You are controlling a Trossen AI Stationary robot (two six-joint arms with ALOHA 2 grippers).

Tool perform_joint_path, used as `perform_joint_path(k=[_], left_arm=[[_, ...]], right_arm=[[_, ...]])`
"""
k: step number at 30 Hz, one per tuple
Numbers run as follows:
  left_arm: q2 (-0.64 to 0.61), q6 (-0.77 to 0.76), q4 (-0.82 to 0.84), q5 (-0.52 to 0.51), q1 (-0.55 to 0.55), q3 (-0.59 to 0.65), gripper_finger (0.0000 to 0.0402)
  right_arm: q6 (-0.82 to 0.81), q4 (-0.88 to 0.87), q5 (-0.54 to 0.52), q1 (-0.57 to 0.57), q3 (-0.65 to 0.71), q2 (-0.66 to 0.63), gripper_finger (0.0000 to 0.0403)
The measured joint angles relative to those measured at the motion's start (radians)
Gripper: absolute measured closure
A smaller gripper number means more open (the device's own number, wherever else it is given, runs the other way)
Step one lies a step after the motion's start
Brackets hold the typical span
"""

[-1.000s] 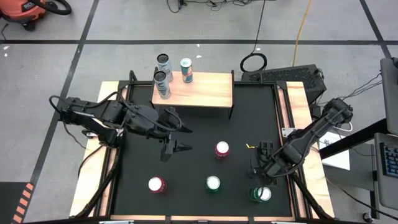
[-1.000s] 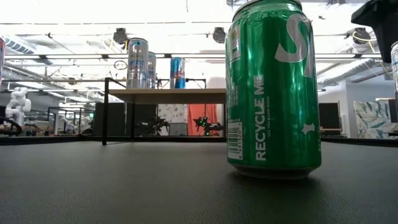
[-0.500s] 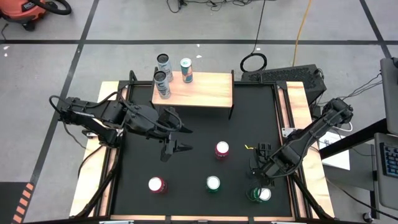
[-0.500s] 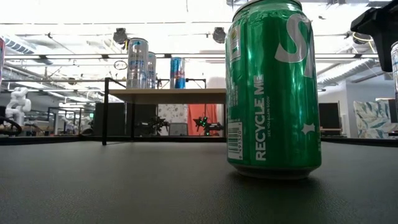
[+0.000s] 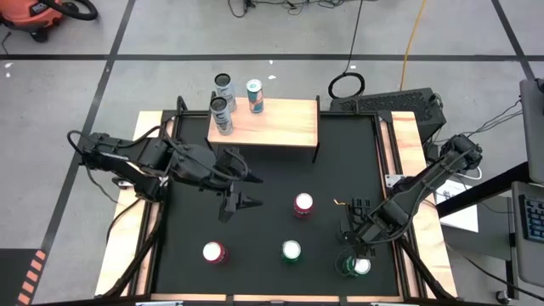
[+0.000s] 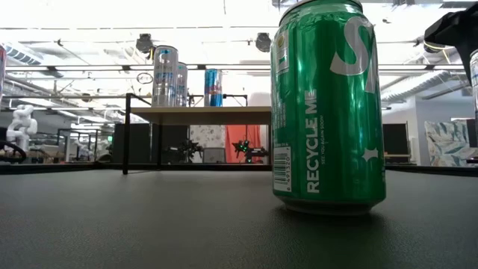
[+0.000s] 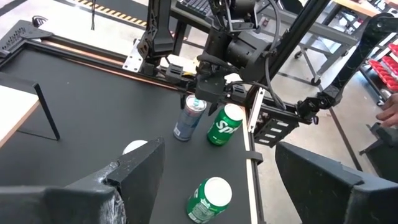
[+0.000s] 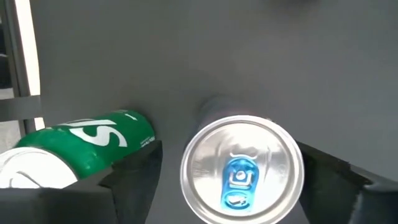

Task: Place canned beverage on shelf
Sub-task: Put the blue soda can, aligned with the other blue soda can on the shelf

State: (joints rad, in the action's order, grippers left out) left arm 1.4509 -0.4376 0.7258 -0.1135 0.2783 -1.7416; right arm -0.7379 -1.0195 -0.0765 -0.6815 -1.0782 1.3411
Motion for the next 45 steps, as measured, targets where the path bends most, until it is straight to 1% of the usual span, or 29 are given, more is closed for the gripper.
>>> perform_joint_path(k=[8,15,23,31,45], left_arm=[[0.0,-0.002,-0.002,0.0,0.006,0.0,0.0091],[0.0,-0.002,-0.002,0.0,0.006,0.0,0.0091],[0.0,-0.002,-0.002,0.0,0.006,0.0,0.0091],[0.0,-0.002,-0.002,0.0,0.006,0.0,0.0091],[0.0,-0.001,-0.005,0.0,0.006,0.0,0.0091]], right_arm=[[-0.002,0.004,0.0,0.0,0.0,0.0,0.0149],[-0.002,0.003,0.0,0.0,0.0,0.0,0.0176],[-0.01,0.003,0.003,0.0,-0.003,0.0,0.0175],[-0.014,0.005,0.011,0.0,-0.048,0.001,0.0176],[-0.036,-0.074,0.026,0.001,-0.234,0.001,0.0178]])
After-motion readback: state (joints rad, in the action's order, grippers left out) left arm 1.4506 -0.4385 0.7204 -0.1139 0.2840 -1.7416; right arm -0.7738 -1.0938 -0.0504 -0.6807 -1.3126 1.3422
